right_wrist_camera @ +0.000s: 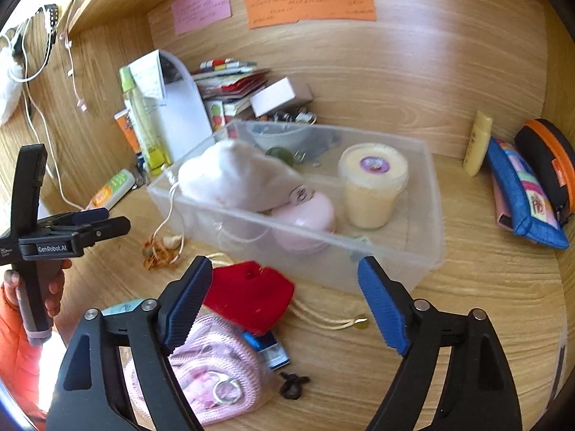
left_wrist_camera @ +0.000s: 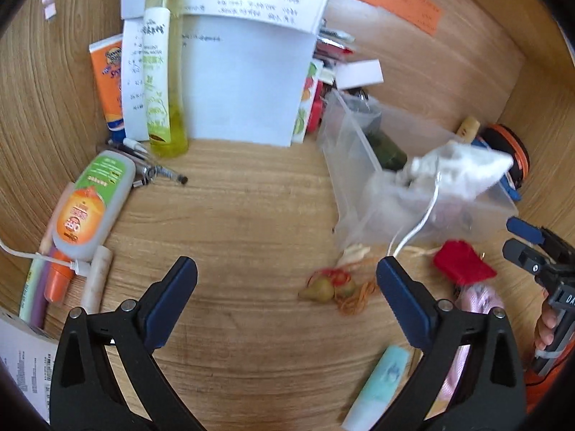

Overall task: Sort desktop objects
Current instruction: 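Grasp the small gourd charm with the left gripper while the right grasps the red pouch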

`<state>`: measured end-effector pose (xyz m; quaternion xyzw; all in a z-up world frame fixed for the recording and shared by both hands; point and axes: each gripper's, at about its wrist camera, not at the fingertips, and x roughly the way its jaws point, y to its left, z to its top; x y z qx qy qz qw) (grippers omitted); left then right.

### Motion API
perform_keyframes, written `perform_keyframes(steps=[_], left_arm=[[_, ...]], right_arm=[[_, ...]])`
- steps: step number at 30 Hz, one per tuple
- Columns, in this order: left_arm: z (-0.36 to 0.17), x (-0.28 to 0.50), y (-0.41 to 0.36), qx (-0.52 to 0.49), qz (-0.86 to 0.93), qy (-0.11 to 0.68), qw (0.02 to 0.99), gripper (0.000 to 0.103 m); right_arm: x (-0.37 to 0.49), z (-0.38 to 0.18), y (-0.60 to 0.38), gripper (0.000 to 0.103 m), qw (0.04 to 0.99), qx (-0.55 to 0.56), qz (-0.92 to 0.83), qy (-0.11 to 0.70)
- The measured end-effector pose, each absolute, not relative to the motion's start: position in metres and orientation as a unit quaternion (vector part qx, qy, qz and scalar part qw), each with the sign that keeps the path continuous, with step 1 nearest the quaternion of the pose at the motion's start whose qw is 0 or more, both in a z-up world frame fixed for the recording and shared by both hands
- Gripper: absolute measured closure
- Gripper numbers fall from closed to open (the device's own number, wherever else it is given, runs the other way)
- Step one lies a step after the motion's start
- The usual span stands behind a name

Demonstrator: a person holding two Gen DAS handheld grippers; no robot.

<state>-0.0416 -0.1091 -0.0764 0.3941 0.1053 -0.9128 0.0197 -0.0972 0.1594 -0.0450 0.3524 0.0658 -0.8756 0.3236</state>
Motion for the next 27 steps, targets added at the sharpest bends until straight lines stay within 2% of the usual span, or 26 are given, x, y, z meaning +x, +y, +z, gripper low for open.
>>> perform_keyframes(steps=[12,20,21,23,24,26,27], left_arm=[[-0.098,-0.056,-0.085,0.423,-0.904,0.058,0.011,0.002],[-0.104,-0.060,-0.085,0.437,-0.898,0.058,0.016,0.004],[-0.104,-0.059,-0.084,0.436,-0.898,0.055,0.014,0.005],[-0.106,-0.060,-0.082,0.440,-0.897,0.052,0.016,0.016],[-0.106,-0.060,-0.082,0.437,-0.898,0.050,0.021,0.019],[-0.106,-0.058,-0.083,0.434,-0.899,0.056,0.022,0.025],[-0.107,-0.059,-0.083,0.433,-0.899,0.058,0.024,0.026]], right_arm=[[-0.098,-0.077,0.125,0.022,0.346,0.417,-0.836,0.089],[-0.111,-0.092,0.112,0.022,0.344,0.431,-0.830,0.084],[-0.112,-0.092,0.111,0.024,0.344,0.431,-0.830,0.084],[-0.112,-0.093,0.111,0.030,0.348,0.430,-0.829,0.083],[-0.112,-0.093,0.111,0.036,0.351,0.431,-0.827,0.082],[-0.111,-0.092,0.112,0.040,0.354,0.422,-0.831,0.082],[-0.109,-0.091,0.112,0.048,0.354,0.416,-0.833,0.084]])
